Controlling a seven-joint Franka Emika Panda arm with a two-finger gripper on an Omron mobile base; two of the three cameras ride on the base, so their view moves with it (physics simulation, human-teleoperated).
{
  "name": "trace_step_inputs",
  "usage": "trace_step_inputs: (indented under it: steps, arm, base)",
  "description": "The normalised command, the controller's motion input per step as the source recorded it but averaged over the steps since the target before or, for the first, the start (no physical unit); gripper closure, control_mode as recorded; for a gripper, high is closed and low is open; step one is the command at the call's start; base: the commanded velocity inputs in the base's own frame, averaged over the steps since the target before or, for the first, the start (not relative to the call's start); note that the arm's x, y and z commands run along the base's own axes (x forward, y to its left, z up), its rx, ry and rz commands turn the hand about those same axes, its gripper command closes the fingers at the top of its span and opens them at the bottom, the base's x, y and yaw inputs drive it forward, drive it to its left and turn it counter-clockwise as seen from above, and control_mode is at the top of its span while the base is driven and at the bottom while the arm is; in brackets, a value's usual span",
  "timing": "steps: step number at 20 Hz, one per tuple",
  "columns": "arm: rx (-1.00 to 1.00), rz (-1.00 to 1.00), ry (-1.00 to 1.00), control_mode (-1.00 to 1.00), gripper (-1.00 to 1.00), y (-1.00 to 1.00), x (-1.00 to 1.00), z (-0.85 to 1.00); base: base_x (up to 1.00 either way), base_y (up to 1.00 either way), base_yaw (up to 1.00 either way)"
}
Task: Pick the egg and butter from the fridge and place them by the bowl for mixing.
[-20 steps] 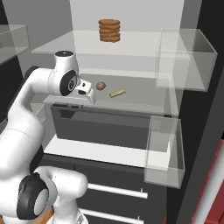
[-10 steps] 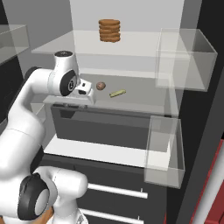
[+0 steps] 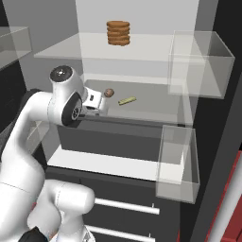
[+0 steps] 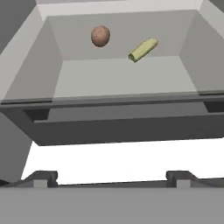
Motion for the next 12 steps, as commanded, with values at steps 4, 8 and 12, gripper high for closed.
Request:
trace_step_inputs:
  steps: [4, 8, 12]
  arm:
    - [0.13, -0.05, -0.41, -1.00, -1.00, -0.41, -0.38, 0.43]
    - [0.13, -0.01, -0.11, -1.00, -1.00, -0.47, -0.02, 0.29]
    - [0.07, 0.00, 0.06, -1.00, -1.00, -0.31, 0.33, 0.00]
  base:
    - [0.00, 0.00, 0.00]
    - [0.00, 0.00, 0.00]
    - [0.00, 0.00, 0.00]
